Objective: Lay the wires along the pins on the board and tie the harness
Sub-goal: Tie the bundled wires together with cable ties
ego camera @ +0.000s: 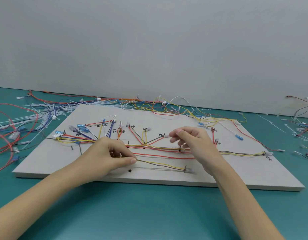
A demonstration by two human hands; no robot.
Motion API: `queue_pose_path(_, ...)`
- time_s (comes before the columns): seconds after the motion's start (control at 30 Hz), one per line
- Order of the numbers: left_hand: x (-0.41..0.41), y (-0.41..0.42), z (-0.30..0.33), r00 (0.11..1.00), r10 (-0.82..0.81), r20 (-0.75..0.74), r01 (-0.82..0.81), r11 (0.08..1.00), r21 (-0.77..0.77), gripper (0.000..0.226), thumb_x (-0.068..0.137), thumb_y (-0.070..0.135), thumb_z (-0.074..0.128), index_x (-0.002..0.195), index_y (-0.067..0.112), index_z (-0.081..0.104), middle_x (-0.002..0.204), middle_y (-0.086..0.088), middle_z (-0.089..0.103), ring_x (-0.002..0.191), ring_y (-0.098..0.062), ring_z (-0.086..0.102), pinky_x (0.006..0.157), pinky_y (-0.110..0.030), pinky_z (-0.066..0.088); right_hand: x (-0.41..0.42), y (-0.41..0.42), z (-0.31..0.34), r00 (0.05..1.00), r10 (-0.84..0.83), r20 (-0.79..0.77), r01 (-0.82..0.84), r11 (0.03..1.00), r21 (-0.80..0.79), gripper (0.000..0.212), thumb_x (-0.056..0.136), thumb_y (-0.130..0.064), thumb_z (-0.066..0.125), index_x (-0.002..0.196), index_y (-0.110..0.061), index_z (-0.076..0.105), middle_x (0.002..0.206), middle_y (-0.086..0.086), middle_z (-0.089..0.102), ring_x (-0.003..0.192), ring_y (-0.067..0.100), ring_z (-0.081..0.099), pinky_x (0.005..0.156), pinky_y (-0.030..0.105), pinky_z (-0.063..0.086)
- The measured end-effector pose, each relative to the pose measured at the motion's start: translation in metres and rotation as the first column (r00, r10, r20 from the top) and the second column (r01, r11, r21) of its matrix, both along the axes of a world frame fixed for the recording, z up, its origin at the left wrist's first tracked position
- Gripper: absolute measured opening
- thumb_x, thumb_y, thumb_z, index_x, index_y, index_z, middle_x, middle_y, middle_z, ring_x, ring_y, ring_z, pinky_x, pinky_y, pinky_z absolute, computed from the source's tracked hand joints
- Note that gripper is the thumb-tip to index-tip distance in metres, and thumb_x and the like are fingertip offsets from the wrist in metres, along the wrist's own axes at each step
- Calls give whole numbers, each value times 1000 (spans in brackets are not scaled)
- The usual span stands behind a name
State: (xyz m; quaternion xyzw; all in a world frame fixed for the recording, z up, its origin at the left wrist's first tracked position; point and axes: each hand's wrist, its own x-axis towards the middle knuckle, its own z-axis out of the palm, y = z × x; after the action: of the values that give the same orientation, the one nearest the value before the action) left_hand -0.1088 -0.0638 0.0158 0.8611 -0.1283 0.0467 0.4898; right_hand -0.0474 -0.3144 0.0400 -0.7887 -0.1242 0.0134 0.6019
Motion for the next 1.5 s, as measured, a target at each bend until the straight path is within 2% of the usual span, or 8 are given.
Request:
queue_pose_path(0.13, 1, 4, 2, 1000, -12, -17, 12, 1000, 9, 10, 75, 21, 81, 71, 29, 78, 74, 1, 71, 61, -8, 54, 57, -18, 41, 3, 2, 2, 971, -200, 133, 193, 979, 65, 24, 96, -20, 55, 84, -23, 76, 87, -13, 70, 73, -11, 55, 63, 2, 39)
queue_pose_path(0.3, 0, 4, 6, 999, -36, -27, 37, 998, 45, 13, 78, 20, 79, 72, 31, 77, 75, 3, 70, 64, -8, 57, 61, -22, 45, 4, 4, 2, 947, -299, 120, 277, 946, 170, 22, 98, -16, 53, 92, -25, 72, 68, -20, 61, 61, -14, 52, 57, 3, 39)
queue_pose_path(0.63, -7, 3, 11, 997, -46, 70, 31, 977, 213, 17, 84, 15, 73, 78, 30, 76, 79, 9, 59, 80, -10, 55, 70, -14, 39, 0, 5, 7, 960, -233, 157, 202, 961, 190, 10, 91, -11, 65, 90, -16, 73, 74, -1, 74, 72, -8, 64, 66, 0, 42)
queue_pose_path(0.7, -9, 3, 13, 995, -42, 86, 21, 973, 231, 17, 84, 16, 73, 78, 32, 76, 79, 7, 57, 83, -9, 54, 71, -13, 38, -1, 5, 10, 963, -220, 158, 180, 955, 236, 11, 92, -9, 63, 92, -12, 73, 77, 3, 75, 63, -4, 61, 60, 4, 42)
queue_pose_path(0.8, -11, 1, 15, 992, -33, 125, -4, 959, 283, 16, 83, 18, 74, 78, 33, 75, 76, 8, 54, 83, -6, 53, 71, -14, 37, -2, 8, 12, 977, -187, 100, 147, 937, 316, 12, 93, -8, 61, 95, -6, 72, 78, 6, 74, 52, 3, 48, 49, 14, 40)
queue_pose_path(1.1, -13, -1, 19, 988, -61, 140, 21, 963, 269, 18, 85, 14, 72, 79, 31, 74, 78, 7, 55, 81, -11, 54, 71, -19, 40, 2, 36, 14, 990, -50, -129, 114, 822, 558, 12, 94, -4, 58, 91, -2, 69, 69, 6, 62, 60, 12, 60, 54, 18, 51)
queue_pose_path(1.33, -12, 1, 19, 984, -78, 159, 30, 959, 282, 17, 83, 13, 74, 77, 29, 75, 78, 7, 59, 80, -10, 55, 68, -16, 38, 1, 64, -9, 992, -69, -110, 101, 940, 327, 12, 93, 1, 58, 92, 0, 69, 70, 7, 60, 58, 10, 56, 47, 17, 47)
queue_pose_path(1.5, -10, 2, 15, 985, -32, 169, -4, 979, 206, 21, 78, 6, 78, 81, 26, 78, 72, 6, 61, 72, -7, 57, 63, -13, 39, -10, 74, -23, 999, 50, 3, -50, 994, 97, 14, 91, 0, 61, 85, -7, 72, 70, 3, 64, 57, 7, 56, 51, 15, 44)
